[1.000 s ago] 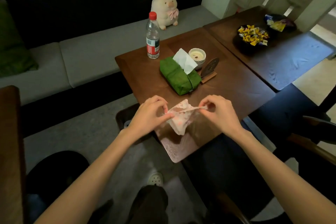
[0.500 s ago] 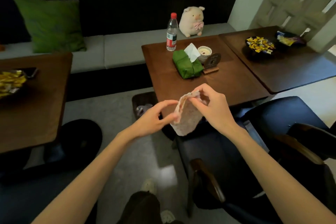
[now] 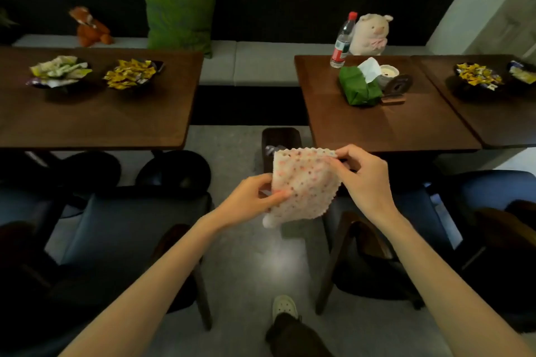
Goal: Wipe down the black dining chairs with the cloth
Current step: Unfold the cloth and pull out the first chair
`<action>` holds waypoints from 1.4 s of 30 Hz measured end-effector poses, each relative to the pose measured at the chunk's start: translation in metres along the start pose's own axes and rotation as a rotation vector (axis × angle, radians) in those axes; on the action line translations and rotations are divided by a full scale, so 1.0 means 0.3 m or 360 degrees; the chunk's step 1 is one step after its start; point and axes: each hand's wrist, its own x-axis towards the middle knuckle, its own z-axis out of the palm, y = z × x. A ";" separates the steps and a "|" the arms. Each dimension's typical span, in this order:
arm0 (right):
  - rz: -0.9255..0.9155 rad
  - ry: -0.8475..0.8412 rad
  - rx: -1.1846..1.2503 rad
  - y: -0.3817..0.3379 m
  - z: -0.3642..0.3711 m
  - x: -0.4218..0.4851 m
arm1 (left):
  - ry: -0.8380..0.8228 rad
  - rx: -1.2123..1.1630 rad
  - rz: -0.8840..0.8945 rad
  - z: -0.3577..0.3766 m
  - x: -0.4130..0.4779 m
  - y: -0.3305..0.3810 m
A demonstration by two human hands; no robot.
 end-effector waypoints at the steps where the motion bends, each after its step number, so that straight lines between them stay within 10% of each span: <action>1: 0.0015 0.0014 0.0002 -0.023 0.039 -0.048 | 0.0021 -0.0011 -0.0001 -0.020 -0.067 -0.012; 9: 0.0001 -0.0176 0.0053 -0.306 0.334 -0.440 | 0.0168 -0.0504 -0.0220 -0.157 -0.607 -0.027; 17: -0.0274 -0.0356 -0.0089 -0.542 0.526 -0.678 | 0.0316 -0.0241 -0.0152 -0.228 -1.026 -0.077; 30: -0.0227 -0.0695 -0.0122 -0.673 0.699 -1.162 | 0.1208 -0.0659 -0.0614 -0.127 -1.636 -0.160; 42: 0.0048 -0.0868 0.0015 -0.997 1.193 -1.331 | 0.1583 -0.0020 -0.0772 -0.501 -2.121 -0.515</action>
